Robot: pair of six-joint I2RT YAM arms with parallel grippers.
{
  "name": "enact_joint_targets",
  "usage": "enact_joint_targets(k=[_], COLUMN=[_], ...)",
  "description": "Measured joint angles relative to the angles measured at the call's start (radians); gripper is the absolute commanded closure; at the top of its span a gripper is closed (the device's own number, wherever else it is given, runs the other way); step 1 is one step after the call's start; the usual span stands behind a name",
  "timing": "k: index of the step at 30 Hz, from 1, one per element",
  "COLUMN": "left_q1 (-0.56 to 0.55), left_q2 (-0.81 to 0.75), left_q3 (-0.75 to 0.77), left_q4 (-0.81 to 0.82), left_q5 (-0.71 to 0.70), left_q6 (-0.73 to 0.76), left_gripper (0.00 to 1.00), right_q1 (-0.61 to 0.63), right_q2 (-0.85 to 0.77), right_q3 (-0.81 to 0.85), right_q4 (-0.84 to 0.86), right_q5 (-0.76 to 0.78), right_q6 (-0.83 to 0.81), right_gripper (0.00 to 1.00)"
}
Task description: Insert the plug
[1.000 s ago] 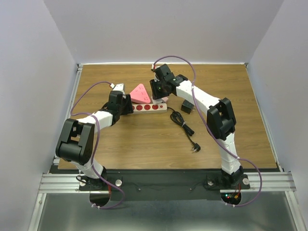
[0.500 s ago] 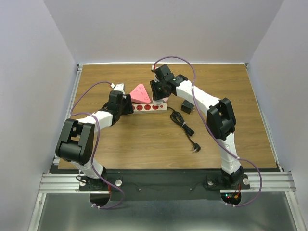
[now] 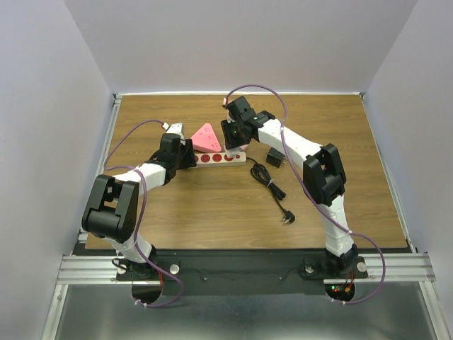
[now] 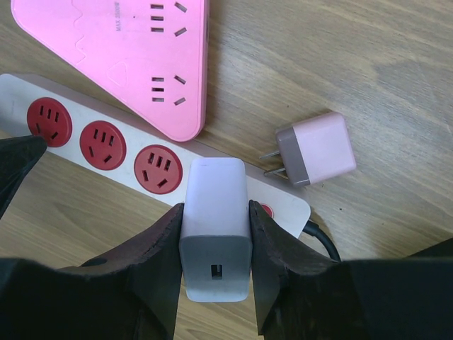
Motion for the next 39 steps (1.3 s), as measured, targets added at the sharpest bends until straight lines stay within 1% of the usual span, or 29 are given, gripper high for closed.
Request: enact_joint_targets(k=[24,32,35,39], left_q1=[0.0,-0.001,-0.001,-0.001], left_q2=[0.0,0.0,0.0,0.0], left_q3=[0.0,0.0,0.0,0.0], left_q4=[0.0,0.0,0.0,0.0], left_q5=[0.003,0.003,0.003,0.0], left_q6=[0.0,0.0,0.0,0.001], left_gripper=[0.33,0.33,0.34,0.4], right_q1=[0.0,0.002,0.006,0.019], right_q2=[0.009,0.012,0.024,0.044], right_q3=[0.003,0.008,0.025,0.053], right_q4=[0.007,0.005,0.003,0.001], right_q5=[-0.003,0.018,0.032,0.064], right_q6=[0.004,0.008,0.012,0.019], right_gripper=[1.0,1.0,1.0,1.0])
